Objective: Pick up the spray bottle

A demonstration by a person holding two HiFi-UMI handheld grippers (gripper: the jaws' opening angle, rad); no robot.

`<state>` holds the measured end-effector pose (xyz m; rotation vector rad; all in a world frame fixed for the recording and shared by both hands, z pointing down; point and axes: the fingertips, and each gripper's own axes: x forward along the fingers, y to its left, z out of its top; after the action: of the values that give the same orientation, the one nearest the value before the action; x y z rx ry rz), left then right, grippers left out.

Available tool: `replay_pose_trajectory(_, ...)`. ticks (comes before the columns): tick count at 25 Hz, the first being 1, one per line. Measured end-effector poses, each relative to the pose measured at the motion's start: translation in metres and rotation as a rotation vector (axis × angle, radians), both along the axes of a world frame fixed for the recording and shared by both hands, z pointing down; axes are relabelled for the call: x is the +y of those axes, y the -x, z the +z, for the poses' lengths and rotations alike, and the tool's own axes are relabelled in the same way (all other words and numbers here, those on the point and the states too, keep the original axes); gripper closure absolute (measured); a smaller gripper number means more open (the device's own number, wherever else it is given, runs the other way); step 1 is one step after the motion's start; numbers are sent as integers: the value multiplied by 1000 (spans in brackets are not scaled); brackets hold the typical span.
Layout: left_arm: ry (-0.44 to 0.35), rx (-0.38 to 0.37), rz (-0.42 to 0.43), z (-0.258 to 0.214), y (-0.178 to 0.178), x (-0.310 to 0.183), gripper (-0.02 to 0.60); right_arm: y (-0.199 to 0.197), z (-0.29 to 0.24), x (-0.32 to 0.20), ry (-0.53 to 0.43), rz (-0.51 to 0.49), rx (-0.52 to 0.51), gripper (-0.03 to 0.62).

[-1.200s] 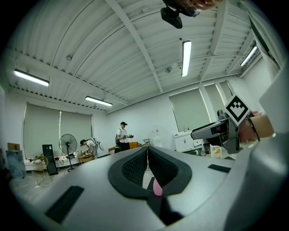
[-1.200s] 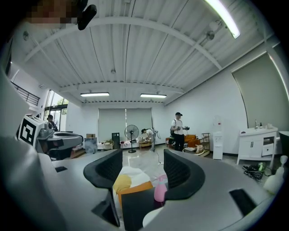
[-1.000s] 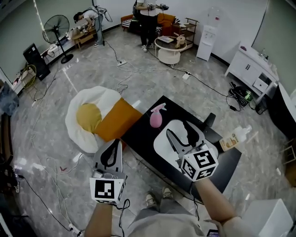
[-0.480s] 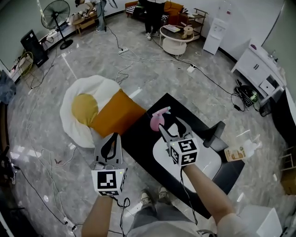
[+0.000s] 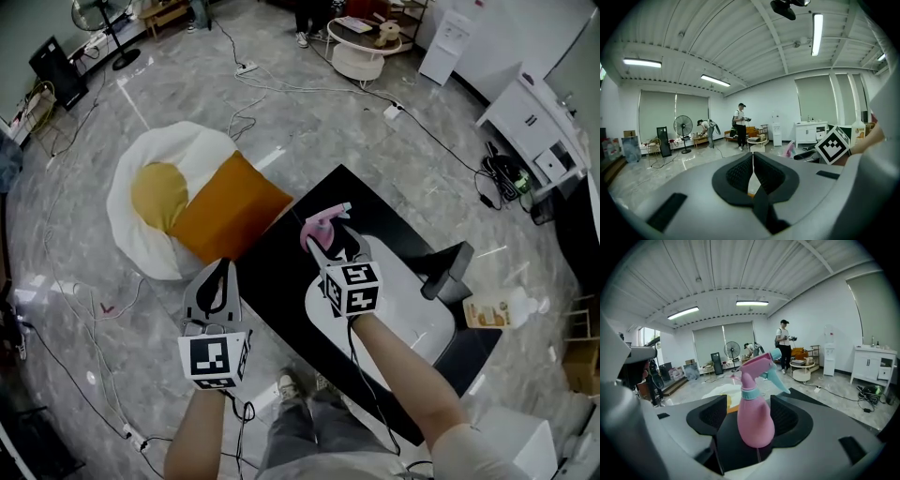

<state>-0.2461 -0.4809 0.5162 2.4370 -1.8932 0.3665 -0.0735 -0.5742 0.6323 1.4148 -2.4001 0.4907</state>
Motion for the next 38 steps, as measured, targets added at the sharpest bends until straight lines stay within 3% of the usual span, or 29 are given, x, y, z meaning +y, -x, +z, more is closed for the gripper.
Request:
replay_pose_trajectory(4,34,10,-36,16,5,-3,558,0,11,-15,9,18,-10,296)
replay_pose_trajectory(9,57,-15,-31,22,6,1,558,10,13,-27,-16,-36,56,298)
replay_pose_trajectory(13,71,-32,-34,23,7,7,558,14,6,-33,-36,-35,69,361)
replay_pose_trajectory(17,68,-36,-17,13,4,10,558,15,-17,-29,-83,-49,63,376)
replay_pose_trajectory(30,-61,-47,3,-81,-2,31,558,5,-186,43,-302,-160,-40,388)
replay_pose_trajectory(36,-139,-115,82,-136,-15,64,557,-4,-270,103,-422,-204,-94,395)
replay_pose_trajectory(38,-160,-96,76,-152,-12,75,558,-9,-292,123,-448,-215,-118,401)
